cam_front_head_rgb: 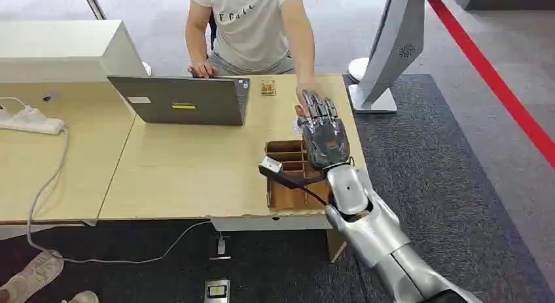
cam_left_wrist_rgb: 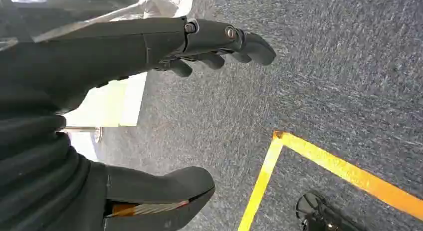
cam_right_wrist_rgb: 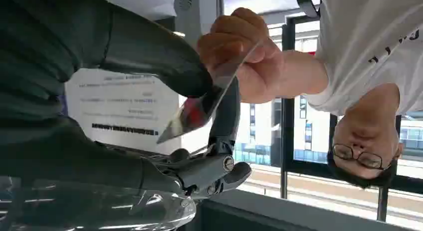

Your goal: Pass the card to the sensor for recognition and then transmit it.

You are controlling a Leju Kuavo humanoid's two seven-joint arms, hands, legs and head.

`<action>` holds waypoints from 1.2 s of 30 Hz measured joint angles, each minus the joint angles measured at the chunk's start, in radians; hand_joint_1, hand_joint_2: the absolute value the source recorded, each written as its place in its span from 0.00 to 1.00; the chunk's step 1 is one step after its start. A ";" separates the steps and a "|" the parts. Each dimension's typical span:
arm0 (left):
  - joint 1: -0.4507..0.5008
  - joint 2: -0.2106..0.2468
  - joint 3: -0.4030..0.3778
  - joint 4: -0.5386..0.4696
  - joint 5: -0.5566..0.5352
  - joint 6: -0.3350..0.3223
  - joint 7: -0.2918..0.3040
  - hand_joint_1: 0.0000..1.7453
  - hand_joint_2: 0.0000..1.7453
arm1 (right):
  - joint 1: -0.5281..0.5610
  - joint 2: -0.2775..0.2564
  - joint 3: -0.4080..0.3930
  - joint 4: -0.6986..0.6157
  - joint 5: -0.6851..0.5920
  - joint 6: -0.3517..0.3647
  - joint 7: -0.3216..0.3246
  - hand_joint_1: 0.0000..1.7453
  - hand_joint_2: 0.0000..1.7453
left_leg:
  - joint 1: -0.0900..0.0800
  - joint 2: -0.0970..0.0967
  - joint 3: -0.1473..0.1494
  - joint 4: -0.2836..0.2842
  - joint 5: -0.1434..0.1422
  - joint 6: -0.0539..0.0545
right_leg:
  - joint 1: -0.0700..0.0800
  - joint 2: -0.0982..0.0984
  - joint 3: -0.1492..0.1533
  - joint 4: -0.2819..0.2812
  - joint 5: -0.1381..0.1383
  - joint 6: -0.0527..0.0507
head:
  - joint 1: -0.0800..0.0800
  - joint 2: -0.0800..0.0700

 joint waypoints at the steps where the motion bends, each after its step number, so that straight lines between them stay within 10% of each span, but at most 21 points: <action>1: 0.000 0.000 0.000 0.000 0.002 0.000 0.000 0.05 1.00 | 0.003 0.000 0.000 0.000 0.001 0.000 0.000 1.00 1.00 | 0.000 0.000 0.000 0.000 0.000 0.000 | 0.000 0.000 0.000 0.000 0.000 0.000 | 0.000 0.000; 20: 0.001 0.000 0.000 0.000 0.015 0.026 0.000 0.05 1.00 | 0.026 0.000 -0.006 -0.019 -0.067 -0.062 -0.043 1.00 1.00 | 0.000 0.000 0.000 0.000 0.000 0.000 | 0.000 0.000 0.000 0.000 0.000 0.000 | 0.000 0.000; 36: 0.010 0.014 0.001 0.000 -0.061 -0.007 0.011 0.05 1.00 | 0.242 -0.124 -0.172 -0.380 -0.272 -0.093 -0.039 1.00 1.00 | 0.000 0.000 0.001 0.000 -0.001 0.000 | 0.000 0.001 -0.001 -0.001 0.000 0.000 | 0.000 0.000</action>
